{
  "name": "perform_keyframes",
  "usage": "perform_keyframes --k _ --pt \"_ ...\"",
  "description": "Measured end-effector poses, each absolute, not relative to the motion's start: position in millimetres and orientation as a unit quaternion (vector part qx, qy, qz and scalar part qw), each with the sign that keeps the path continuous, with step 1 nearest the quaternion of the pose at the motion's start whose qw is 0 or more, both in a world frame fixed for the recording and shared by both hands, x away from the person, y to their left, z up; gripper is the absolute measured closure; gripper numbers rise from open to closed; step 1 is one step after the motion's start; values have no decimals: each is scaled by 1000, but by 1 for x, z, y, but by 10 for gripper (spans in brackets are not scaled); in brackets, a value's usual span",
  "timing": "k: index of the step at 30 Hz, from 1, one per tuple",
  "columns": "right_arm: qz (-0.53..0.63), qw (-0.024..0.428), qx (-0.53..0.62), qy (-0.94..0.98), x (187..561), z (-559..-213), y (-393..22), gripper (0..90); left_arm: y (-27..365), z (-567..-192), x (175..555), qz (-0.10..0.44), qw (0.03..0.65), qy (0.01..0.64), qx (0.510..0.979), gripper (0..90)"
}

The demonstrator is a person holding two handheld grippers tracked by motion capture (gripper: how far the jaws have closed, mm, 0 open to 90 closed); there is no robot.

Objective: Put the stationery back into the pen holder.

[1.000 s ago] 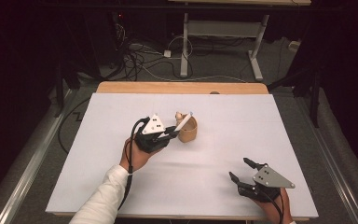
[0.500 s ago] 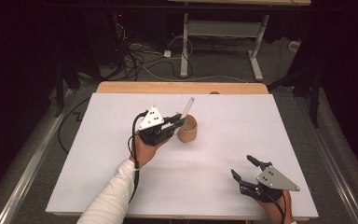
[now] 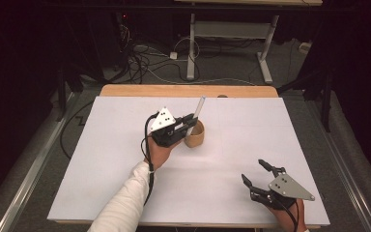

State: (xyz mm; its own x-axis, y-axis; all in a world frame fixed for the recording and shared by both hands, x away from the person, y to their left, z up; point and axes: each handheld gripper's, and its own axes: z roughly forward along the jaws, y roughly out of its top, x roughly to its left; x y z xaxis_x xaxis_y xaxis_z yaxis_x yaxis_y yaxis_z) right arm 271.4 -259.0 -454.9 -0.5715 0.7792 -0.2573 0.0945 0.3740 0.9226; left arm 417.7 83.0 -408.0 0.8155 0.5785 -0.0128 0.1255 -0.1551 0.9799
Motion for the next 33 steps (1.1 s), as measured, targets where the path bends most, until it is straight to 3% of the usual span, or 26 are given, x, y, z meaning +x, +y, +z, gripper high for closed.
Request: perform_keyframes --k 33 --pt "479 344 286 755 273 -458 -259 289 62 -448 441 181 591 260 742 749"
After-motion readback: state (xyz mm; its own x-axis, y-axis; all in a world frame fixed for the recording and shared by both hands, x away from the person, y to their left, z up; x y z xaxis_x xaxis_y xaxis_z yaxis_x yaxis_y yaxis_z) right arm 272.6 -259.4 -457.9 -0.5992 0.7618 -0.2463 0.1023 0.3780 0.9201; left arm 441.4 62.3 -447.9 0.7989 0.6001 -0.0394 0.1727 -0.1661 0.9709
